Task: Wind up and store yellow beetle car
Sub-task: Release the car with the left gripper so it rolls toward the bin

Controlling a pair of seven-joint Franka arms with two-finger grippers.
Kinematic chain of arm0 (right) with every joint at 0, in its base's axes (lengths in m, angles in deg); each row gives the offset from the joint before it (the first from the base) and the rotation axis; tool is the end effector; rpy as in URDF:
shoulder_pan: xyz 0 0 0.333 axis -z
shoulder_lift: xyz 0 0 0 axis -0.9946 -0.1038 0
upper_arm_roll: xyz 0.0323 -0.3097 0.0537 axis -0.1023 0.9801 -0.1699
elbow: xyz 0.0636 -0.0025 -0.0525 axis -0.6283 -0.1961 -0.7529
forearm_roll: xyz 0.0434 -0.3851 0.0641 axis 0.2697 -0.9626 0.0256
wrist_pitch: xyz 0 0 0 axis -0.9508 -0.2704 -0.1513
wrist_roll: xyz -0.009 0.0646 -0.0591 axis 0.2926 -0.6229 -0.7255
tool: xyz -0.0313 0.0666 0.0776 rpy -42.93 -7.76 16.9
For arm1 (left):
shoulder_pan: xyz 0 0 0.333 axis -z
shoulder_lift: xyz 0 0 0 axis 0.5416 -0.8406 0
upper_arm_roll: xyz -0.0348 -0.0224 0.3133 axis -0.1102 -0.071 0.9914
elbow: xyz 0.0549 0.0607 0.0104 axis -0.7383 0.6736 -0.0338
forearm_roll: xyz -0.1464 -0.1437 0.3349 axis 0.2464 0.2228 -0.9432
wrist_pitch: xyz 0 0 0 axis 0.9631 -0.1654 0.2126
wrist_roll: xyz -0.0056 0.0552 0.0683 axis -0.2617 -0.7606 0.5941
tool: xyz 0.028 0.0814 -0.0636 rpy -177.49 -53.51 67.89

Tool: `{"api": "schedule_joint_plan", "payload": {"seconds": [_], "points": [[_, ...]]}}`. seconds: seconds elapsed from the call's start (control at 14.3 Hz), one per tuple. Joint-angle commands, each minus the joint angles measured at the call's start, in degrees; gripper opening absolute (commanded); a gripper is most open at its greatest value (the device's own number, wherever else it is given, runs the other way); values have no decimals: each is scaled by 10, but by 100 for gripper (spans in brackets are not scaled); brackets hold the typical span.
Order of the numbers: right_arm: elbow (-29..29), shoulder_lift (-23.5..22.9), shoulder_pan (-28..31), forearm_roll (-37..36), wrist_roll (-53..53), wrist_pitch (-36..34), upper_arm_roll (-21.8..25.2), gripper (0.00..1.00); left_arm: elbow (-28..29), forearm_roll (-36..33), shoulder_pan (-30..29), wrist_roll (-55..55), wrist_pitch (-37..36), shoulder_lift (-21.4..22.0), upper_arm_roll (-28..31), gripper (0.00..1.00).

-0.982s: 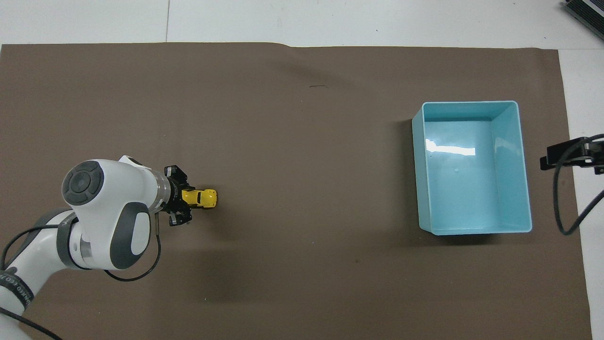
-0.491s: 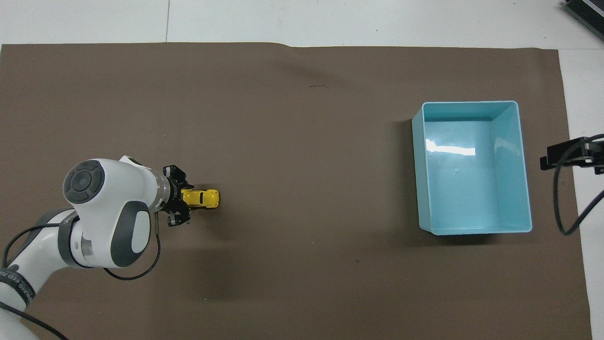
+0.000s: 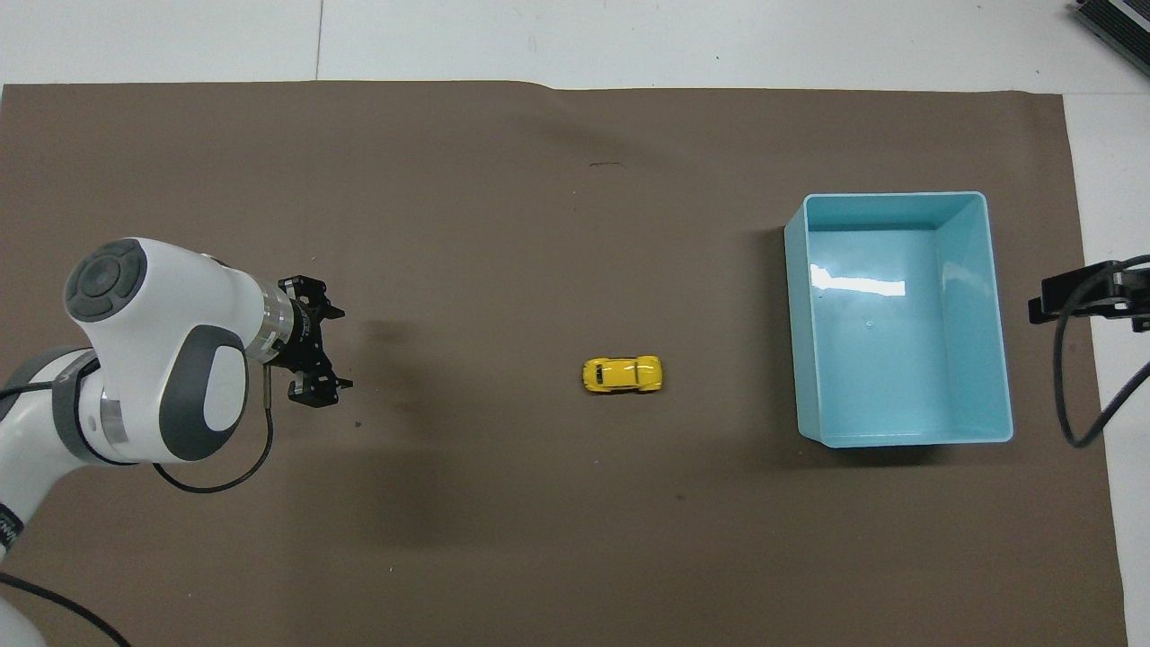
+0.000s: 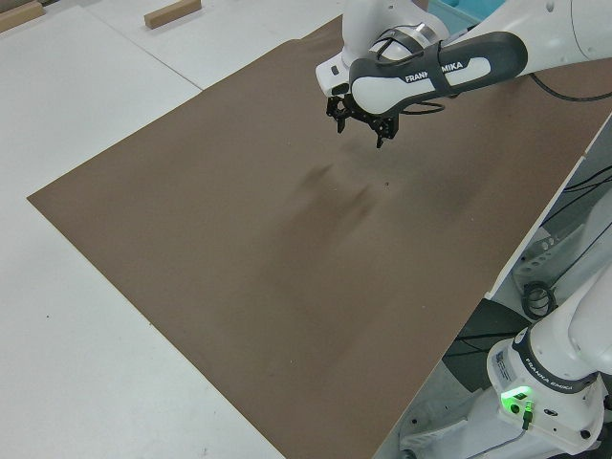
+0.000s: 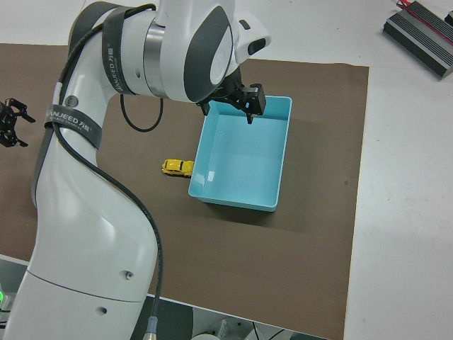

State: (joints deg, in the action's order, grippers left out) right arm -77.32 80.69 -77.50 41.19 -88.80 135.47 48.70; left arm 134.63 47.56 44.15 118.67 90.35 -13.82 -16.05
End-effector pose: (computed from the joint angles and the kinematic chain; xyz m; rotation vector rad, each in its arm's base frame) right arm 0.5437 -0.0497 0.6239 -3.1170 0.1519 0.0752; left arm 0.5392 -0.1264 0.3532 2.0072 2.2894 -0.2575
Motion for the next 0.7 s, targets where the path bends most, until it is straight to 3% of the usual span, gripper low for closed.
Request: {"api": "schedule_joint_plan", "payload": {"seconds": [0.0, 0.63], "points": [[-15, 15, 7, -3, 14, -2, -2, 100, -12, -1, -8, 3, -14, -3, -4, 100], [-19, 17, 1, -9, 9, 16, -3, 100, -93, -17, -23, -51, -67, 1, -4, 100]]}}
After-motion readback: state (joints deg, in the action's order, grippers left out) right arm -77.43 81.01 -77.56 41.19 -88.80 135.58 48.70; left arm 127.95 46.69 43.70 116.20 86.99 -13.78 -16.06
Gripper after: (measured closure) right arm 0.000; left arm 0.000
